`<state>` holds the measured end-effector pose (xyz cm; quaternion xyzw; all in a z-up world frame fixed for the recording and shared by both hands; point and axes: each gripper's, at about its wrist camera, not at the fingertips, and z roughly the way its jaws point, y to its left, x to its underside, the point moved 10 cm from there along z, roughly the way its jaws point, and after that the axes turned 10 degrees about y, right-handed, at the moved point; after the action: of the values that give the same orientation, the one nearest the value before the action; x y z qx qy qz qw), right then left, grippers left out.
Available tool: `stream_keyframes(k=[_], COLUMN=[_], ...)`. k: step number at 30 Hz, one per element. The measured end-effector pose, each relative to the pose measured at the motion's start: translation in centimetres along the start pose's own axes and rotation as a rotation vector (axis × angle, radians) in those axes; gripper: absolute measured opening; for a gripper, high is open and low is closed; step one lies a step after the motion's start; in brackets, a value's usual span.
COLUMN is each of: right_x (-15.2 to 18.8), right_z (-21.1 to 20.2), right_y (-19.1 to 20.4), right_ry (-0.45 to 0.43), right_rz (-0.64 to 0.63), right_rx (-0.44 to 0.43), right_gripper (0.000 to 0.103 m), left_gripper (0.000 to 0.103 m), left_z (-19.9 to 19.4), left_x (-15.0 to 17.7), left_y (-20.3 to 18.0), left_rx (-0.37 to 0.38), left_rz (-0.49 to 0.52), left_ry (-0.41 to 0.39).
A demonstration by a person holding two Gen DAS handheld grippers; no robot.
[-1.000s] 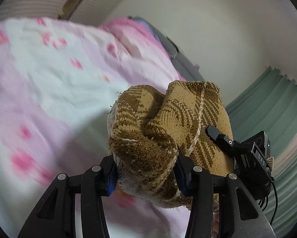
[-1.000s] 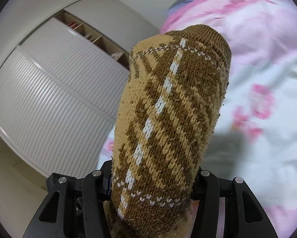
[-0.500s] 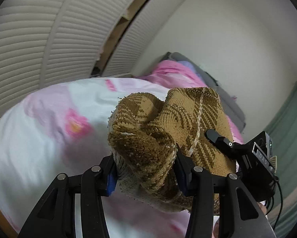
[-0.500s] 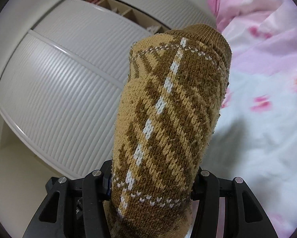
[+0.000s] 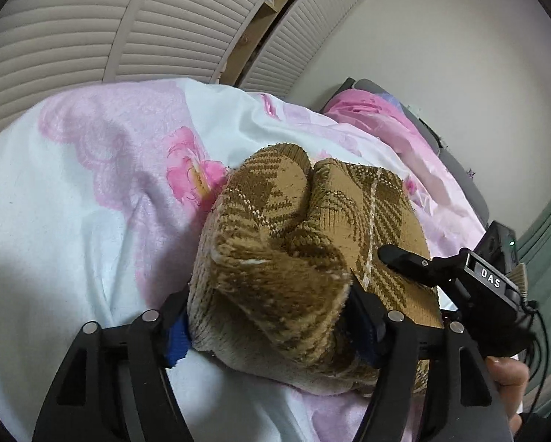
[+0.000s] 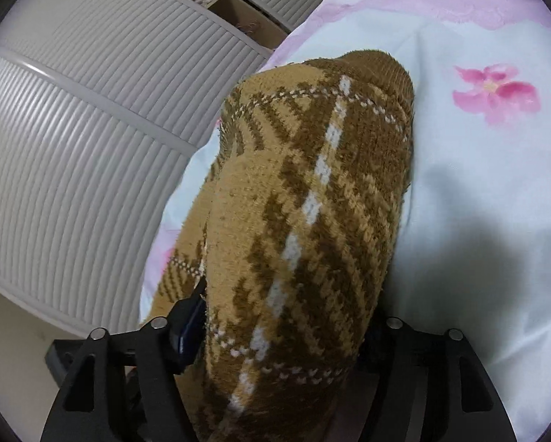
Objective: Fold small clothes
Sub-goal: 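Carry the folded sweater to the bed corner and release both grippers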
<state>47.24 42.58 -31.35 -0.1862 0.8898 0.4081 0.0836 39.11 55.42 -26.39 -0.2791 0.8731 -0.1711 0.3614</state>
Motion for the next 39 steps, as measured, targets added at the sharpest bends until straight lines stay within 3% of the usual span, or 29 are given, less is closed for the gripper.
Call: stream_keyframes(k=[4, 8, 15, 20, 24, 32, 39], right_x=[-0.4, -1.1, 3.4, 8.6, 14.7, 27.6, 37.1], right_z=[-1.5, -4.9, -15.8, -24.5, -33.0, -46.7, -53.6], right_y=[1.2, 1.2, 1.7, 3.4, 2.8, -0.8, -2.9], right_ry=[0.017, -0.039, -0.159, -0.304, -0.409, -0.534, -0.624], right_rz=[-0.023, -0.091, -0.233, -0.322, -0.331, -0.198, -0.109], right_rx=[0.078, 0.172, 0.346, 0.482, 0.586, 0.697, 0.801], right_gripper=[0.070, 0.073, 0.073, 0.073, 0.074, 0.077, 0.079], left_gripper=[0.074, 0.084, 0.087, 0.094, 0.096, 0.097, 0.098], left_z=[-1.9, -5.5, -12.0, -16.9, -20.1, -23.9, -26.1], left_x=[0.3, 1.0, 3.9, 8.9, 14.4, 25.1, 33.5], left_y=[0.2, -0.1, -5.0, -11.2, -17.7, -28.8, -32.9], left_rx=[-0.040, -0.092, -0.150, -0.154, -0.126, -0.067, -0.059], left_rz=[-0.011, 0.015, 0.124, 0.244, 0.343, 0.504, 0.585], left_ry=[-0.012, -0.059, -0.108, -0.135, -0.140, -0.098, -0.055])
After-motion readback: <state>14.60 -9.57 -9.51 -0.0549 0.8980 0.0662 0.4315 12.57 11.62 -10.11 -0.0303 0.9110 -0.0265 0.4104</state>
